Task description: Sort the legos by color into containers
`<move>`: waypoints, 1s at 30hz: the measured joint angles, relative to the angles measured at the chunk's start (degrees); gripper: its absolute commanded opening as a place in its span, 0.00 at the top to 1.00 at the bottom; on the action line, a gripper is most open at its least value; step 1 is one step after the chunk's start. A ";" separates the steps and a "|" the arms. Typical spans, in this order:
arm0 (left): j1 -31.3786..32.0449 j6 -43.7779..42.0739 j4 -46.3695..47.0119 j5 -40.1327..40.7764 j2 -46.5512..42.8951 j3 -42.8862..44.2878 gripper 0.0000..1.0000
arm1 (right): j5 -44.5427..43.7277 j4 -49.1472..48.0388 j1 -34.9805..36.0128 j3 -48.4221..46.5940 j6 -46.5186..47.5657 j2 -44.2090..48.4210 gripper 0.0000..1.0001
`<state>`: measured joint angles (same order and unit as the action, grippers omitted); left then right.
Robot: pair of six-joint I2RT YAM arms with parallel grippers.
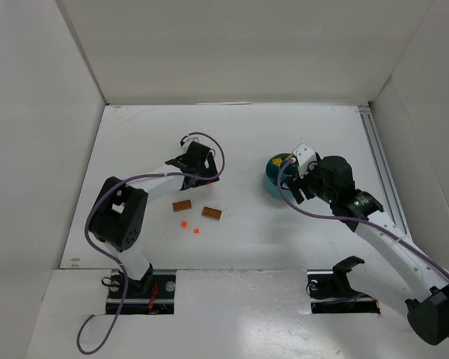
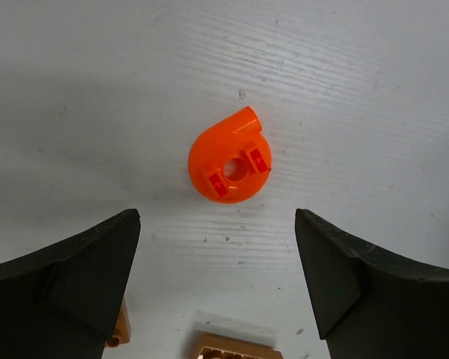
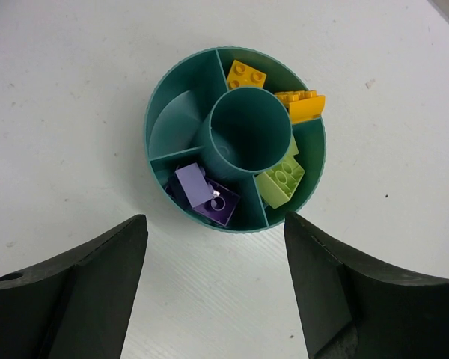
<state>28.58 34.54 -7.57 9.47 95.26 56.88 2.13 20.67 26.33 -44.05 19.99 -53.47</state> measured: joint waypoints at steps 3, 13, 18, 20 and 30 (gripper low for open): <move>0.72 0.00 -1.05 1.22 2.67 1.55 0.20 | -0.48 0.20 0.00 0.02 0.04 0.00 0.22; 1.81 1.53 -4.59 6.64 9.73 8.85 0.29 | -1.79 0.39 -0.15 0.02 0.22 0.02 0.22; 2.10 1.86 -5.84 8.13 12.17 11.56 0.38 | -1.99 0.33 -0.15 0.44 0.20 0.02 0.22; 2.12 1.95 -5.86 8.17 12.37 11.76 0.44 | -2.08 0.42 -0.15 1.01 0.20 -0.02 0.22; 2.08 1.99 -5.11 7.21 12.59 12.52 0.71 | -2.19 0.46 -0.81 1.27 0.22 -0.13 0.22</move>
<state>30.65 36.53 -12.69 16.69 107.85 69.41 -0.05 21.12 25.52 -42.78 20.21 -53.60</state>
